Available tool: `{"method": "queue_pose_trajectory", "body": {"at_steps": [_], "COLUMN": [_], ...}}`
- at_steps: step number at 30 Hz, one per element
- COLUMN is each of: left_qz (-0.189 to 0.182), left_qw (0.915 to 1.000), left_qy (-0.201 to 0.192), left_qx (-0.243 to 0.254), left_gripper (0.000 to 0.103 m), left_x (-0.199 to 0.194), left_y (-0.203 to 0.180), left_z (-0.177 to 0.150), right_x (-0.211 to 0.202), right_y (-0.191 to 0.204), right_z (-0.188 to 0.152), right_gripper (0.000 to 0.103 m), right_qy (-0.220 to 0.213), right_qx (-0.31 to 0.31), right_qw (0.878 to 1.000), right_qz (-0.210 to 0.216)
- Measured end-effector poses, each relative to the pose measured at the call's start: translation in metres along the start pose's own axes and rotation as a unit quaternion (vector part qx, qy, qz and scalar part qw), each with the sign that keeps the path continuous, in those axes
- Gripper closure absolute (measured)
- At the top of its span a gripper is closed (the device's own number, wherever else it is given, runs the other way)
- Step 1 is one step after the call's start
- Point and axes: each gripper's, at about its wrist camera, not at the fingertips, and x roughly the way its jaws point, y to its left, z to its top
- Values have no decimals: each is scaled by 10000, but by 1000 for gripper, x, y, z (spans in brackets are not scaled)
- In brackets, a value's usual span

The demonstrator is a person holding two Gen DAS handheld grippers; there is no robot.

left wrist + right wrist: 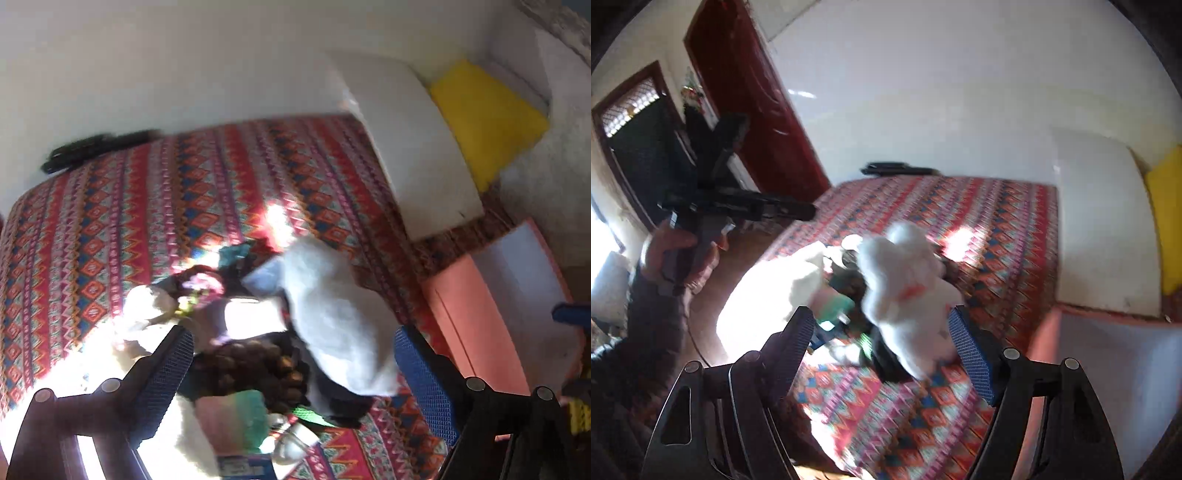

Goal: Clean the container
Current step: 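Grasp the white lid with the left gripper while the right carries the cup out, then release the lid on the bed and reach the right gripper into the box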

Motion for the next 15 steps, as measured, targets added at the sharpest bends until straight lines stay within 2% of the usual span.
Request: {"method": "queue_pose_trajectory", "body": {"at_steps": [2, 4, 7, 10, 13, 15], "left_qz": [-257, -353, -334, -395, -489, -490], "left_qw": [9982, 9950, 9885, 9805, 9726, 9693], "left_qy": [180, 311, 523, 804, 1007, 1065], "left_qx": [503, 880, 1377, 1748, 2038, 2160], "left_gripper": [11, 11, 11, 11, 11, 11], "left_x": [11, 25, 46, 68, 84, 90], "left_y": [-47, -98, -161, -212, -250, -265], "left_z": [-5, -8, -6, -8, -14, -17], "right_x": [-5, 3, 27, 36, 53, 65], "right_y": [-38, -78, -132, -154, -158, -152], "right_z": [-37, -76, -129, -168, -182, -185], "right_gripper": [19, 17, 17, 17, 12, 11], "right_qy": [711, 1464, 2383, 2991, 3494, 3781], "right_qx": [-37, 255, 1081, 1394, 1427, 1135], "right_qw": [9945, 9810, 9602, 9407, 9254, 9176], "right_qz": [-773, -1245, -977, -783, -349, -453]}}
